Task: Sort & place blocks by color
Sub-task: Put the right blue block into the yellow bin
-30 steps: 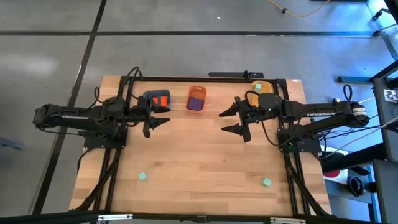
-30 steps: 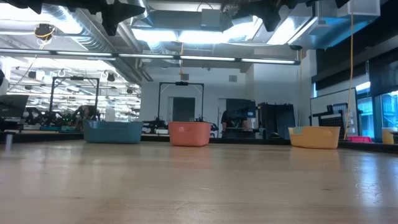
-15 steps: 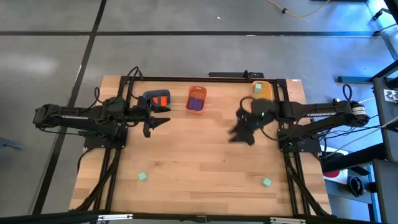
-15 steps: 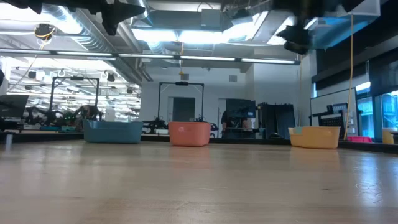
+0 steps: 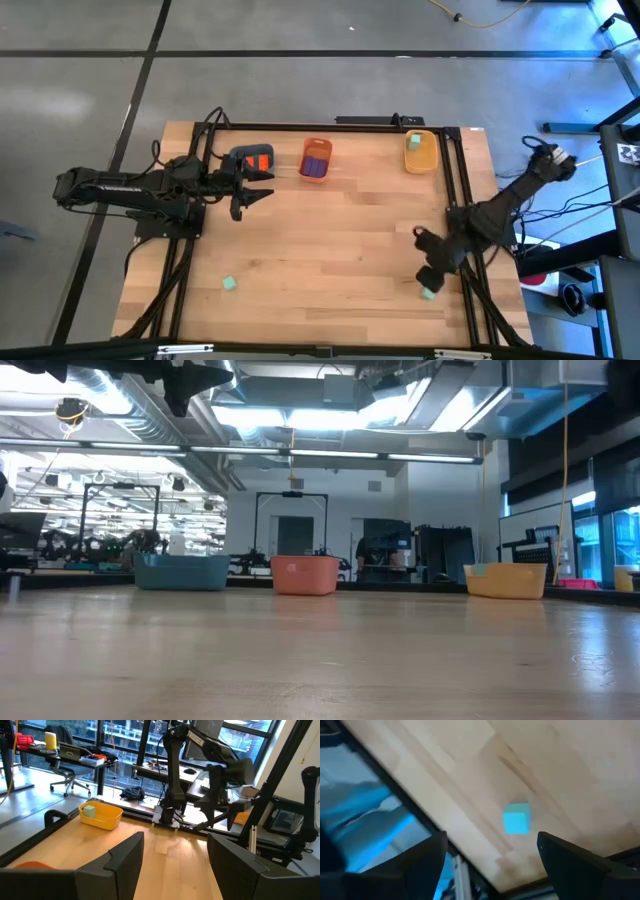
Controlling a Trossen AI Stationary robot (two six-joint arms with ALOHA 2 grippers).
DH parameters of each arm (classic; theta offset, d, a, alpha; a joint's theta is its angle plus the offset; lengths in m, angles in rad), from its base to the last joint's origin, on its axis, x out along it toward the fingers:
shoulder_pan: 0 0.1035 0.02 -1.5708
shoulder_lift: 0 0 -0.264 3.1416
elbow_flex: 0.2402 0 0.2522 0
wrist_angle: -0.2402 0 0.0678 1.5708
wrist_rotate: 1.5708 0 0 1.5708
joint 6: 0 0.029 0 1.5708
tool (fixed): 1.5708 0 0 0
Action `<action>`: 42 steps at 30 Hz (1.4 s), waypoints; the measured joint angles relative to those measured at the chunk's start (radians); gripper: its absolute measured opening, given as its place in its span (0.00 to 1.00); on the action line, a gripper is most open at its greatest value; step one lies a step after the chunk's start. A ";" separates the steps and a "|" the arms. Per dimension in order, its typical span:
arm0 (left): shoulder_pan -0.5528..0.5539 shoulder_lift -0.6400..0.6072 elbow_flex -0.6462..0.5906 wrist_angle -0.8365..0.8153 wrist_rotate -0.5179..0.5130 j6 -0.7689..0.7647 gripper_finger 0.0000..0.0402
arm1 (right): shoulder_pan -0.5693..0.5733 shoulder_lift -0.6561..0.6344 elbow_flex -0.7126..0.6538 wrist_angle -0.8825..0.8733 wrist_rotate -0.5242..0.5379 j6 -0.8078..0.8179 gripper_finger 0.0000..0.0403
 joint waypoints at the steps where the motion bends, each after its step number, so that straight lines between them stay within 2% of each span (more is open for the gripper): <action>1: 0.000 0.000 0.000 0.000 0.000 0.000 0.52 | 0.037 0.017 0.000 0.000 0.030 0.039 0.77; 3: 0.000 0.000 0.000 0.000 0.000 0.000 0.52 | 0.087 0.059 0.000 0.000 0.061 0.076 0.77; 7: 0.000 0.000 0.000 0.001 0.000 -0.004 0.52 | 0.136 0.169 0.000 0.000 0.045 0.110 0.77; 17: 0.000 0.000 0.000 0.009 0.000 -0.004 0.52 | 0.143 0.364 0.000 0.122 0.002 0.098 0.77; 22: 0.000 0.000 0.000 0.009 0.000 -0.004 0.52 | 0.143 0.433 0.000 0.127 -0.015 0.088 0.77; 36: 0.000 0.000 0.000 0.009 -0.016 -0.004 0.52 | 0.142 0.553 0.004 0.129 -0.047 -0.028 0.77; 42: 0.000 0.000 0.000 0.009 -0.022 -0.004 0.52 | 0.142 0.555 0.004 0.129 -0.046 -0.037 0.68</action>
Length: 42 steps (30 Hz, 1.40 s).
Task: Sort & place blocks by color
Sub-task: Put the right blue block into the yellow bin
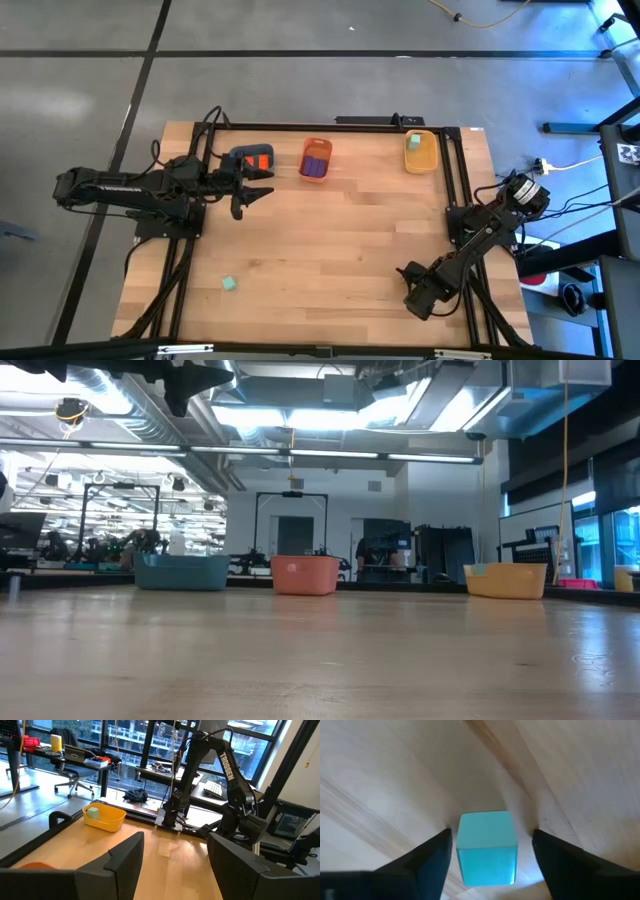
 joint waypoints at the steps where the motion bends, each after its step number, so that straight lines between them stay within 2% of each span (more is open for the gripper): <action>1: 0.000 0.000 0.000 0.000 0.000 0.000 0.52 | 0.000 0.000 0.000 0.000 0.000 -0.001 0.66; 7: 0.000 0.000 0.000 0.000 -0.001 0.000 0.52 | 0.000 0.001 0.003 -0.010 -0.010 -0.024 0.47; 11: 0.000 0.000 0.000 0.000 -0.001 0.000 0.52 | 0.000 0.003 0.037 -0.087 0.002 -0.082 0.34; 15: 0.000 0.000 0.000 0.003 -0.001 0.004 0.52 | -0.007 -0.042 0.088 -0.101 0.040 -0.167 0.33; 17: 0.000 0.000 0.000 0.006 -0.001 0.005 0.52 | -0.029 -0.073 0.102 -0.110 0.091 -0.203 0.33; 21: 0.000 -0.001 0.000 0.006 -0.001 0.005 0.52 | -0.126 -0.164 0.118 -0.045 0.275 -0.294 0.33; 24: 0.000 -0.006 0.000 0.008 0.000 0.005 0.52 | -0.247 -0.222 0.104 0.108 0.422 -0.428 0.33; 26: 0.000 -0.005 0.000 0.006 0.012 0.005 0.52 | -0.349 -0.244 0.088 0.293 0.463 -0.550 0.33; 29: 0.000 -0.006 0.000 0.009 0.038 0.008 0.52 | -0.496 -0.248 0.065 0.616 0.423 -0.760 0.33; 32: 0.000 -0.006 0.000 0.009 0.072 0.018 0.52 | -0.624 -0.233 0.065 0.922 0.327 -0.918 0.33; 35: 0.000 -0.006 0.000 0.009 0.086 0.059 0.52 | -0.731 -0.224 0.065 1.108 0.226 -0.993 0.33; 37: 0.000 -0.006 0.000 0.010 0.084 0.078 0.52 | -0.785 -0.224 0.065 1.153 0.184 -1.029 0.33; 42: 0.000 0.005 0.000 0.012 0.083 0.065 0.52 | -0.841 -0.224 0.073 1.104 0.162 -1.141 0.33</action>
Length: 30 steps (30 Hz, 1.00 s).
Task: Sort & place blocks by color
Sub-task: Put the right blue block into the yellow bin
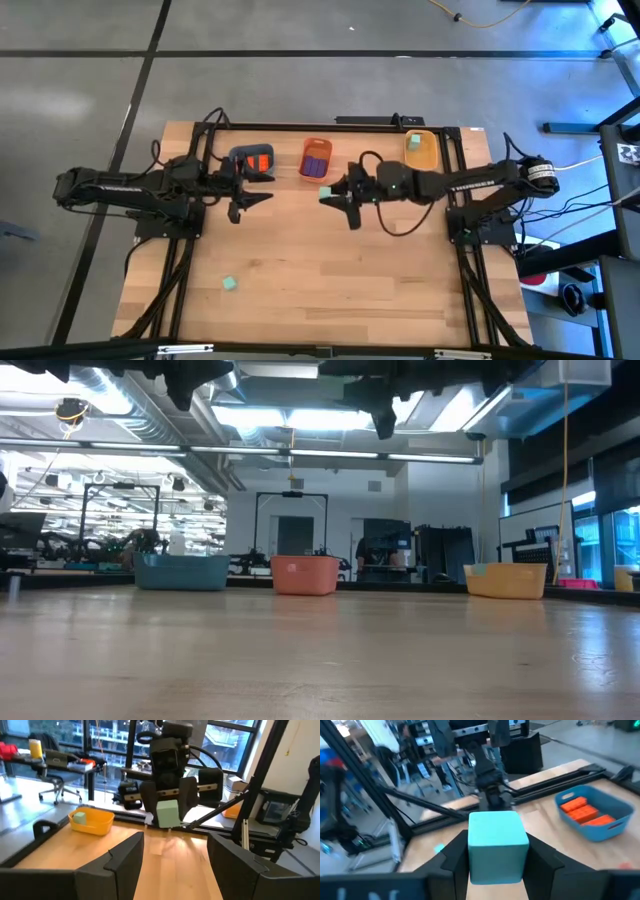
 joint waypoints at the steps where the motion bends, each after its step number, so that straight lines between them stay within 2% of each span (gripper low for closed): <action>1: 0.000 0.004 0.000 -0.001 0.000 -0.010 0.52 | -0.001 0.000 0.000 -0.008 0.000 -0.031 0.33; 7: 0.000 0.050 0.000 0.003 0.033 -0.004 0.52 | 0.000 0.000 0.001 -0.056 0.005 -0.166 0.33; 12: 0.000 0.131 0.000 0.035 0.032 0.020 0.52 | -0.001 0.000 0.001 -0.060 0.090 -0.181 0.33; 21: 0.000 0.207 0.000 0.167 -0.001 0.020 0.52 | -0.040 -0.003 0.001 -0.109 -0.001 -0.196 0.33; 27: 0.000 0.212 0.000 0.173 -0.089 -0.008 0.52 | -0.091 -0.095 0.003 -0.258 0.001 -0.240 0.33; 28: 0.000 0.212 0.000 0.173 -0.097 -0.012 0.52 | -0.101 -0.118 0.003 -0.302 0.014 -0.240 0.33; 30: 0.000 0.212 0.000 0.174 -0.110 -0.013 0.52 | -0.126 -0.164 0.006 -0.411 0.104 -0.201 0.33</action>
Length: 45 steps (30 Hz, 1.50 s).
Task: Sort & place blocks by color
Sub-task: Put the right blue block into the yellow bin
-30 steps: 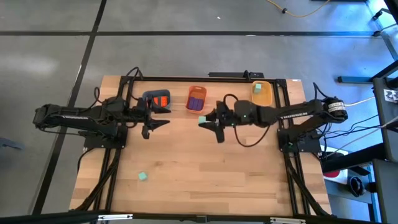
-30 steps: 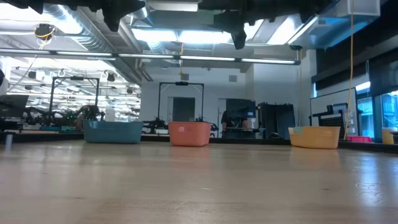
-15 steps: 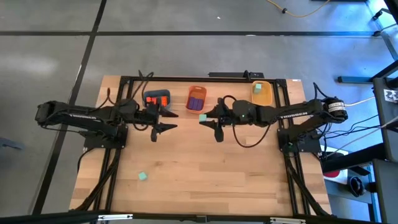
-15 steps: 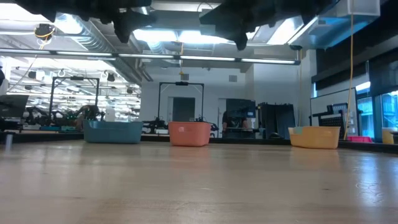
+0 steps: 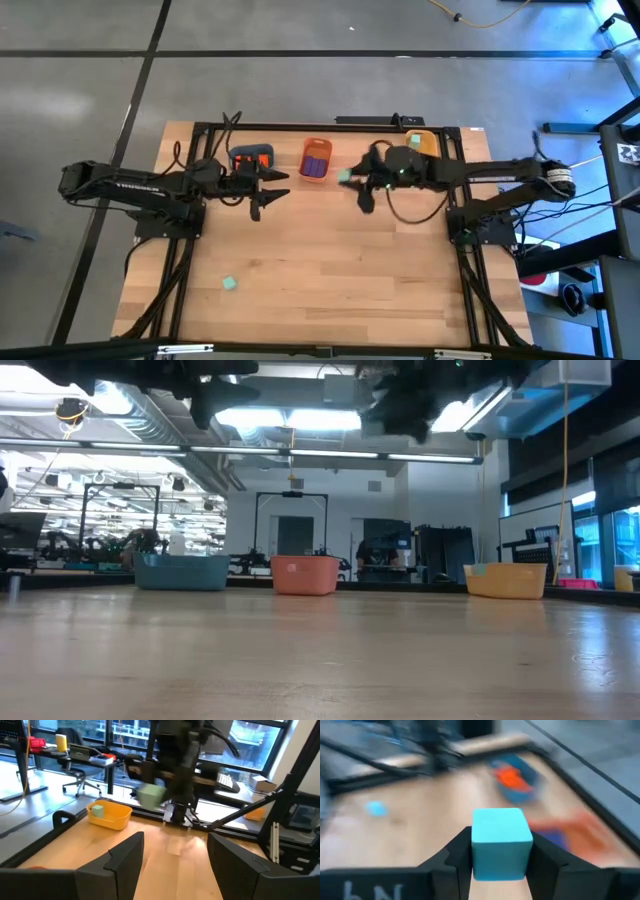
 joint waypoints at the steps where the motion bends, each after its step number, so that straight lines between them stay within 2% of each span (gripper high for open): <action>1: 0.000 -0.002 0.000 0.000 0.000 0.000 0.52 | -0.016 -0.019 0.015 -0.077 0.053 0.027 0.33; 6: 0.000 -0.027 0.000 -0.001 0.000 -0.024 0.52 | -0.147 -0.017 0.216 -0.573 0.216 0.140 0.33; 10: 0.012 -0.056 0.000 -0.003 0.036 -0.026 0.52 | -0.311 0.067 0.373 -0.930 0.238 0.227 0.33; 13: 0.031 -0.082 0.000 -0.003 0.101 -0.028 0.52 | -0.443 0.123 0.396 -1.104 0.240 0.320 0.33; 15: 0.042 -0.096 0.000 -0.006 0.136 -0.029 0.52 | -0.520 0.151 0.366 -1.156 0.224 0.390 0.33; 22: 0.060 -0.133 0.000 -0.010 0.158 -0.022 0.52 | -0.706 0.202 0.168 -0.992 0.119 0.534 0.33; 29: 0.066 -0.141 0.000 -0.010 0.113 -0.022 0.52 | -0.788 0.240 -0.015 -0.714 0.039 0.638 0.33; 34: 0.066 -0.140 0.000 -0.010 0.076 -0.021 0.52 | -0.811 0.309 -0.017 -0.665 0.054 0.616 0.33; 37: 0.066 -0.140 0.000 -0.010 0.056 -0.023 0.52 | -0.818 0.352 0.009 -0.659 0.101 0.579 0.33; 45: 0.066 -0.140 0.000 -0.010 0.044 -0.027 0.52 | -0.841 0.436 0.047 -0.648 0.078 0.532 0.33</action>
